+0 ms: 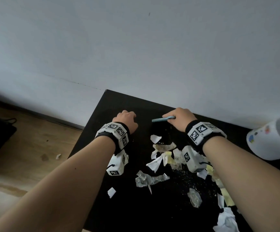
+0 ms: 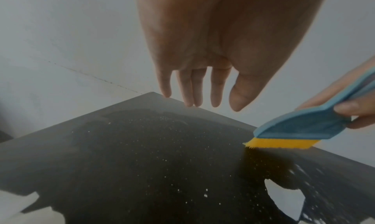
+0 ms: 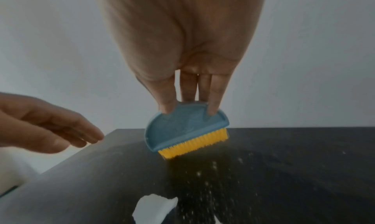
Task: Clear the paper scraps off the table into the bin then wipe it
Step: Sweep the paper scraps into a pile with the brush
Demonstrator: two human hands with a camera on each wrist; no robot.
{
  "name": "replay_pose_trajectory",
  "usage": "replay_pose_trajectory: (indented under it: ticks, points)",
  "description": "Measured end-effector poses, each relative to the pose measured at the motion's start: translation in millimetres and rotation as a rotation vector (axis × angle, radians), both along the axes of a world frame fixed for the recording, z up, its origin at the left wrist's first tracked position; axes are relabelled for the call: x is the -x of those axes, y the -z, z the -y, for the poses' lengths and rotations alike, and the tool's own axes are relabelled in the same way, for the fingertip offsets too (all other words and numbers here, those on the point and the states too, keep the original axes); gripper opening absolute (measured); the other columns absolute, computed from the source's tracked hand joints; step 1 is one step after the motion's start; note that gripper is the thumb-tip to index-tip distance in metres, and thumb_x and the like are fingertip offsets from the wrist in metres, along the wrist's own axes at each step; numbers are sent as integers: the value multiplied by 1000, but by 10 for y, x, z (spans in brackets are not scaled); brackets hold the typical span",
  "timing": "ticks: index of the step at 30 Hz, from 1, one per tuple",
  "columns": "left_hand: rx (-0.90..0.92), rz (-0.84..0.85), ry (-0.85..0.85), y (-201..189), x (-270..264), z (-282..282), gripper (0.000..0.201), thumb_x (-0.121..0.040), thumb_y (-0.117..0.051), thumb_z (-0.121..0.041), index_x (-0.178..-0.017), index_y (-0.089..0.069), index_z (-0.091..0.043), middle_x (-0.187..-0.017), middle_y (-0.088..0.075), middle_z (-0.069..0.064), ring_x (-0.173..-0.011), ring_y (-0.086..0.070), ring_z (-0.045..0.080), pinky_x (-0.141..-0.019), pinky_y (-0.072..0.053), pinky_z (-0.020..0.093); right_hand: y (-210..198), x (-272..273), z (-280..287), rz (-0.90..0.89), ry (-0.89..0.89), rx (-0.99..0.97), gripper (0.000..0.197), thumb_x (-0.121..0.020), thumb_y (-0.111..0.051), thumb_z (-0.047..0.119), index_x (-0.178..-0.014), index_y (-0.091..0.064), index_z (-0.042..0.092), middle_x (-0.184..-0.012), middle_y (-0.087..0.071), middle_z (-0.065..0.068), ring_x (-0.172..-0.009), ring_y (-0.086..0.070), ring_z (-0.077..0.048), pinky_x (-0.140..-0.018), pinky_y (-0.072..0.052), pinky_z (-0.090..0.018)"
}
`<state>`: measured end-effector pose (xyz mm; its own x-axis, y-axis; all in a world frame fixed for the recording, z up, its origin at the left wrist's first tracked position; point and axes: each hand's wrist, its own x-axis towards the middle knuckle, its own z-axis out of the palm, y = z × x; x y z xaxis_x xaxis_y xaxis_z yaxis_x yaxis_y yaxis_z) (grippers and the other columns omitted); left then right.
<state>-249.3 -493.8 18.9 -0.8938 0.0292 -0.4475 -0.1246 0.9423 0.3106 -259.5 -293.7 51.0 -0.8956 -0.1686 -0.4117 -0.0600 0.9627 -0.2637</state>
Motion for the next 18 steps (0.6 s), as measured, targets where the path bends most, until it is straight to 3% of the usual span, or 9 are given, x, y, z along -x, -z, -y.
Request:
replay_pose_trajectory:
  ticks: [5,9,14,18]
  points:
    - [12,12,-11,-14,-40,-70,46,-92,-51,-25,-138,-43,-21,-142,-40,7,-130,-41,26,-106,-39,40,88,-104,-68,185,-50,-72,33,-91,-56,16,-120,-67,27,-117,-67,-2,-106,-62,-21,-89,-50,-30]
    - [8,17,-5,-49,-50,-188,47,-93,-53,-25,-139,-42,-20,-144,-39,8,-131,-40,27,-106,-40,40,-52,-113,-198,206,-92,-24,29,-89,-59,17,-113,-71,28,-112,-70,0,-92,-62,-17,-70,-45,-22]
    - [-1,1,3,-91,-98,-300,47,-93,-52,-25,-139,-42,-20,-144,-38,8,-131,-40,26,-107,-39,41,-77,-70,-312,-40,28,18,29,-93,-50,14,-107,-73,24,-104,-70,-11,-98,-63,-30,-82,-51,-32]
    - [11,17,-12,-79,-132,-268,48,-93,-52,-25,-140,-41,-20,-144,-38,8,-131,-40,26,-107,-39,41,97,-155,-315,16,74,-39,27,-95,-45,14,-99,-71,17,-89,-65,-9,-92,-63,-32,-69,-45,-30]
